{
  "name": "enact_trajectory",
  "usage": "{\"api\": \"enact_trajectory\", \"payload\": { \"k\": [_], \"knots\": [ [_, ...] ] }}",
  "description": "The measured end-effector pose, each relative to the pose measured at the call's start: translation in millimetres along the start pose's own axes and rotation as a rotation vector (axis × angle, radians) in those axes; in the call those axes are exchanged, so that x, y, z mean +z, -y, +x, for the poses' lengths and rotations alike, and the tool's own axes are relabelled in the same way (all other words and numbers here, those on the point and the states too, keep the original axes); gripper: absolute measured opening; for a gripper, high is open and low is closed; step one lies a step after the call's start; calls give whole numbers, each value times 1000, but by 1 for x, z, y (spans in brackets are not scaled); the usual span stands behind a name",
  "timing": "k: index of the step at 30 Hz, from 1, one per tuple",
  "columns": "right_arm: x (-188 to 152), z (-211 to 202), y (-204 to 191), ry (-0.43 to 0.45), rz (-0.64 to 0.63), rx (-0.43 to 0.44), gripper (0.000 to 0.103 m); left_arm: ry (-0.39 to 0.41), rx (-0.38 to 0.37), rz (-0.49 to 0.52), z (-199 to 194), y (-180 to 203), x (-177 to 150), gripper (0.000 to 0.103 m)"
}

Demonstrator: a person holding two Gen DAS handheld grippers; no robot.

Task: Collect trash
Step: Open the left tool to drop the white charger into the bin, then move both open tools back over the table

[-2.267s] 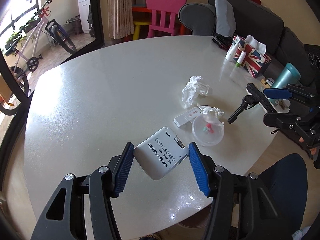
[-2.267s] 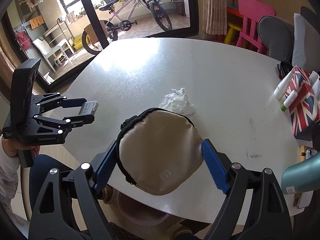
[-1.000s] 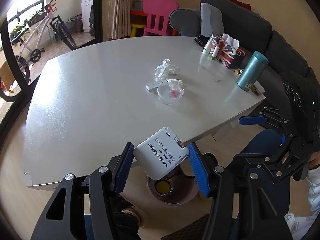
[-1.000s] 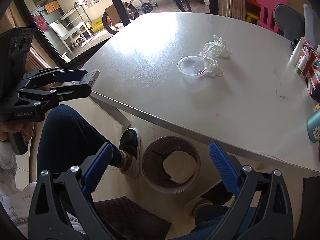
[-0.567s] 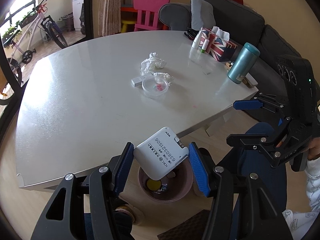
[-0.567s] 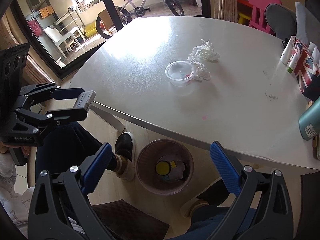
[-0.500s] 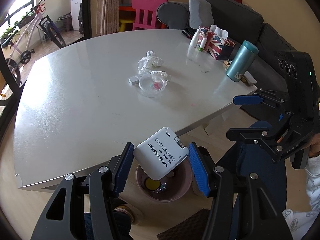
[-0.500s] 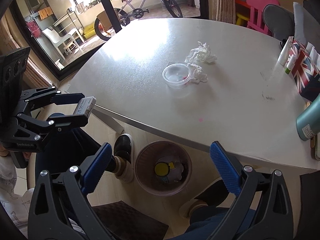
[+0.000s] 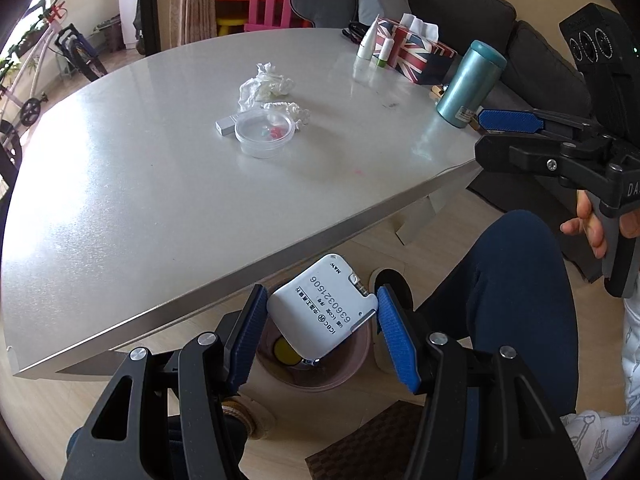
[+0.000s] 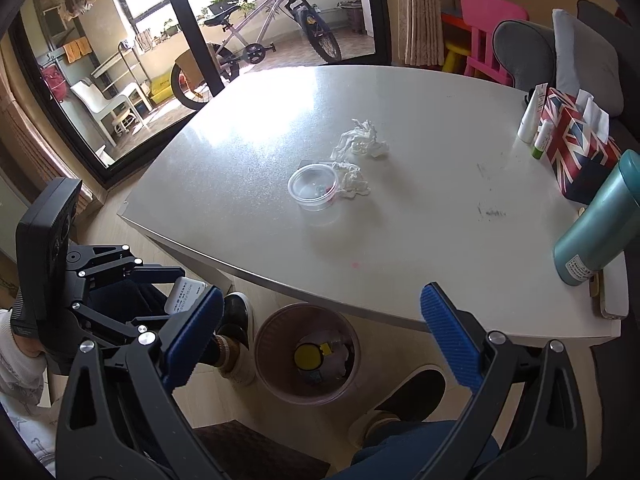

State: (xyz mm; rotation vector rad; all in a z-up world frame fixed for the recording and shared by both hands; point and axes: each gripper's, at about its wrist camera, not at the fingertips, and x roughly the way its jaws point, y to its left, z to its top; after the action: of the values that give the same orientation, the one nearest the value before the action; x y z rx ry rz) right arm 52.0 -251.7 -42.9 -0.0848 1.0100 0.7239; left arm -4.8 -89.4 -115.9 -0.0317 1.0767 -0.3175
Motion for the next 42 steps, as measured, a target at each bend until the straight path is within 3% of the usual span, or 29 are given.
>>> {"api": "enact_trajectory", "payload": {
  "k": [5,6,7,8,42],
  "knots": [
    [0,-1,4,5,6,1,97,21,-1,17,-3,4,5,59],
    [0,0,4,6,6,1,97,27,-2,17,-4,3,6,68],
    [0,0,4,7,6,1,97,45,-1,12,-6,3,6,93],
    [0,0,4,7,6,1,97,73,4,10,-10,3,6,95],
    [15,17,-6,-7,-18,17,98,101,58,-60,-28,-28,14,96]
  ]
}}
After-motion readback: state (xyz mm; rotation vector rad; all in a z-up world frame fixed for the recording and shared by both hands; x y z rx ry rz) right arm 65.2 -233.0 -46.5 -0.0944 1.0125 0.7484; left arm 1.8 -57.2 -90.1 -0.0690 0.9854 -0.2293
